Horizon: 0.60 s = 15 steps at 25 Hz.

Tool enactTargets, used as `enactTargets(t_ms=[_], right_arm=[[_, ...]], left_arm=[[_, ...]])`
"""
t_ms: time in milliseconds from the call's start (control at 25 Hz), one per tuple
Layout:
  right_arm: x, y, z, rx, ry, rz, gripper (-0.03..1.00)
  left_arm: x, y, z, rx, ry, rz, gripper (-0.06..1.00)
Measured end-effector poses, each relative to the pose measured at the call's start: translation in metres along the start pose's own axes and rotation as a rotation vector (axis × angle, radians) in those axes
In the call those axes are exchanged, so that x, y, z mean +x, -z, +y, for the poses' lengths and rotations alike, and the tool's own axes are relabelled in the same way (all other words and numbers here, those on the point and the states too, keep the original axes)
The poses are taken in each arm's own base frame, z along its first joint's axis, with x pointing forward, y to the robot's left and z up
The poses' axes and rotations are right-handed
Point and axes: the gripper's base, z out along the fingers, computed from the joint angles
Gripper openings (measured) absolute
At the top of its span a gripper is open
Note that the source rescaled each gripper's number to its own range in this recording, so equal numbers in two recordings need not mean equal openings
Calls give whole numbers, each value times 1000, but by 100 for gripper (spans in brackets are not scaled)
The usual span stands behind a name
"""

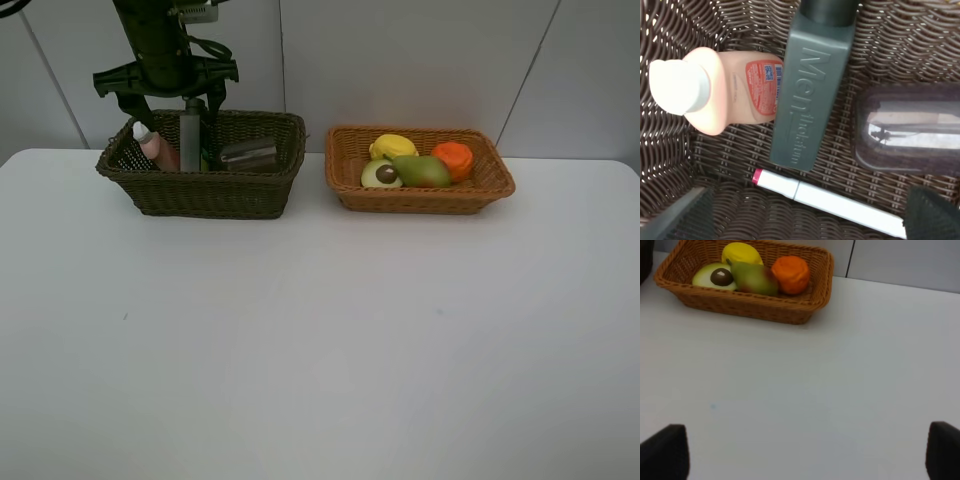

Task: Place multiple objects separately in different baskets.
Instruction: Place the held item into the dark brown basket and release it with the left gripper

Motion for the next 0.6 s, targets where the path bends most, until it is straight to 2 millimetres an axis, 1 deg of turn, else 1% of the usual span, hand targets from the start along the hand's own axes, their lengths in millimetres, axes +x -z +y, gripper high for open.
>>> enactTargets(t_ms=[400,480,600], right_arm=[[0,0,0,0,0,0,100],[0,0,0,0,0,0,100],[0,0,0,0,0,0,100]], left_arm=[[1,1,1,-15,0,16,100],[2,4,3,-24,-5,25,100],[4,15,4,-35,-32,36,100]])
